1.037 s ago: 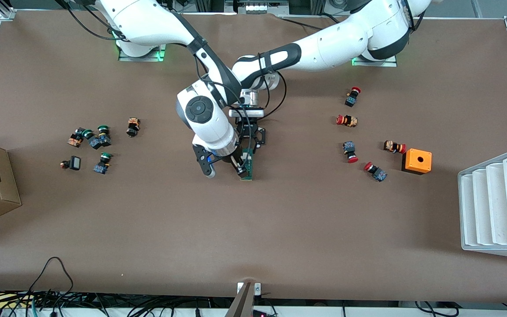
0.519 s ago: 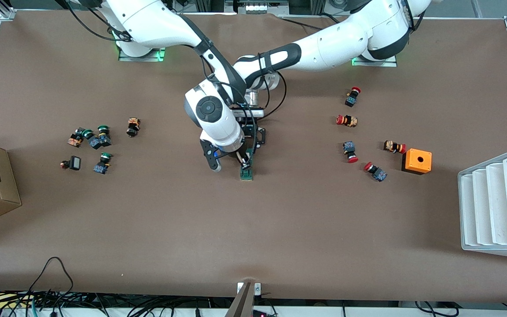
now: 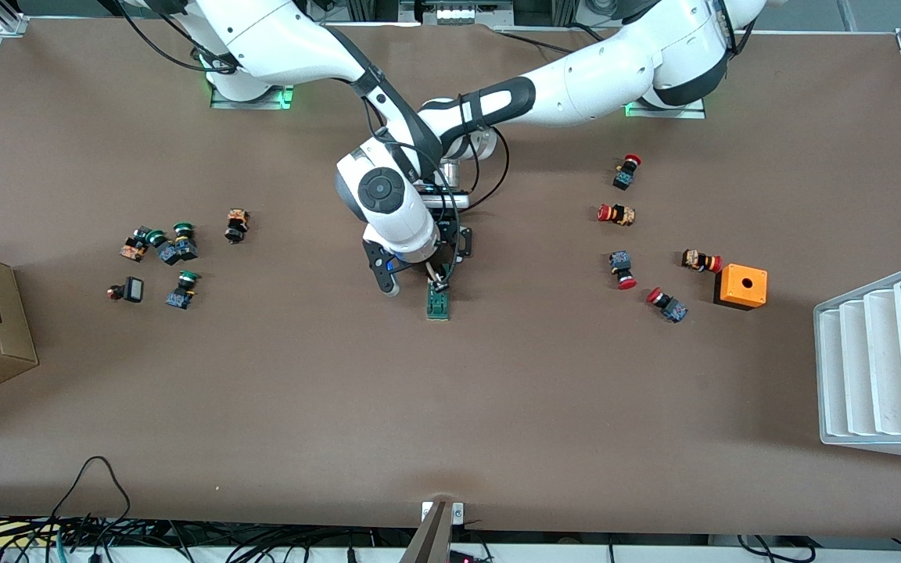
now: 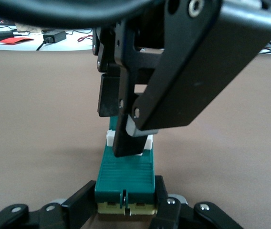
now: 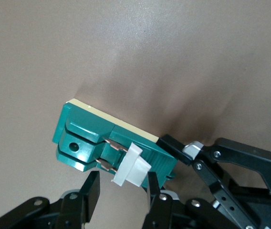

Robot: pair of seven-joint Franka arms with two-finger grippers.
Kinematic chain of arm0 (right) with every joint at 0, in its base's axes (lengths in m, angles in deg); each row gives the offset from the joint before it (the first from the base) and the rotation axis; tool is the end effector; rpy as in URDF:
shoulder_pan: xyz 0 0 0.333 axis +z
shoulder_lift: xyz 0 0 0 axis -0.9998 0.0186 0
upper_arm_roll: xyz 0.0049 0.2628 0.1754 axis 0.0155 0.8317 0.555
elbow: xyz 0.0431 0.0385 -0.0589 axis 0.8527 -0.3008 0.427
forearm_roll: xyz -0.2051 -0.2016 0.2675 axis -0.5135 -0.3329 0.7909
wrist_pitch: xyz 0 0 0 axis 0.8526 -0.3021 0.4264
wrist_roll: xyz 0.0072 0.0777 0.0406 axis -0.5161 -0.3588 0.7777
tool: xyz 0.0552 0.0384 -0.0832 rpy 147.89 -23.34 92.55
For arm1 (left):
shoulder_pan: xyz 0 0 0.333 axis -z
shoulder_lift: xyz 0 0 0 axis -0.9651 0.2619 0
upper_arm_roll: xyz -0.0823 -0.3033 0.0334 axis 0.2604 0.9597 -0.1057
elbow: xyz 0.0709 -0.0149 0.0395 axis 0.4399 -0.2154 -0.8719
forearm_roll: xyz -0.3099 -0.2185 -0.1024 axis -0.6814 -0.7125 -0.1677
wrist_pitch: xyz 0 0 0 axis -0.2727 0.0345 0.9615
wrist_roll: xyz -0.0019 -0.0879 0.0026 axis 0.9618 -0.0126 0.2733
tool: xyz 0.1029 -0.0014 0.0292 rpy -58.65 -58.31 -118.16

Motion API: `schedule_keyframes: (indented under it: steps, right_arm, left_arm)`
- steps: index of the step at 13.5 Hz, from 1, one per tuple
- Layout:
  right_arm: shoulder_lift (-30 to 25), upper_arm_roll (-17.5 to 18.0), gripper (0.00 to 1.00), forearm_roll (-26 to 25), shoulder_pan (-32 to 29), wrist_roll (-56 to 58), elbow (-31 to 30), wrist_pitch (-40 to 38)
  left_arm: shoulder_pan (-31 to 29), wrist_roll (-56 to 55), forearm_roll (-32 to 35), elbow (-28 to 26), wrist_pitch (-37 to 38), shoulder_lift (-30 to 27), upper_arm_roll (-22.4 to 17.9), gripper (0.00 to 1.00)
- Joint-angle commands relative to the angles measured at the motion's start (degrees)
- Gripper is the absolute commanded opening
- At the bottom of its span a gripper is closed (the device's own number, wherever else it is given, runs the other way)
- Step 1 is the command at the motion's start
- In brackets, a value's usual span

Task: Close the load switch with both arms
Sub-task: 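Swing the white handle down toward the contacts with the right gripper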

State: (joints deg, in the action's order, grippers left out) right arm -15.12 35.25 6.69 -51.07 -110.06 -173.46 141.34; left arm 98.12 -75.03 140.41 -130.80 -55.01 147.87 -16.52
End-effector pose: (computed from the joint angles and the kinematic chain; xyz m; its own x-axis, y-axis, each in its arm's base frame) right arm 0.5315 0.4709 0.2223 0.4128 -0.8962 -0.1627 -0.9095 -0.3957 -0.1274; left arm 0.3564 -0.5485 0.0783 0.4453 0.0396 0.8945 0.0385 -0.9989 0.0250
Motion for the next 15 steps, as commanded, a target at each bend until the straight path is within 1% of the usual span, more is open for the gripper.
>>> schedule_keyframes:
  steps: [1, 9, 15]
  right_arm:
    - [-1.4, 0.4, 0.48, -0.7, 0.2, -2.0, -2.2, 0.3]
    - [-1.4, 0.4, 0.47, -1.6, 0.1, -1.6, -3.0, 1.0]
    - [-0.6, 0.4, 0.45, -4.5, -0.1, -1.6, -2.6, 5.9]
  left_arm:
    - [0.1, 0.6, 0.9, 2.2, -2.4, 2.5, -0.5, 0.14]
    - [0.2, 0.6, 0.9, 2.2, -2.4, 2.5, -0.5, 0.14]
    - [0.2, 0.6, 0.9, 2.2, -2.4, 2.5, -0.5, 0.14]
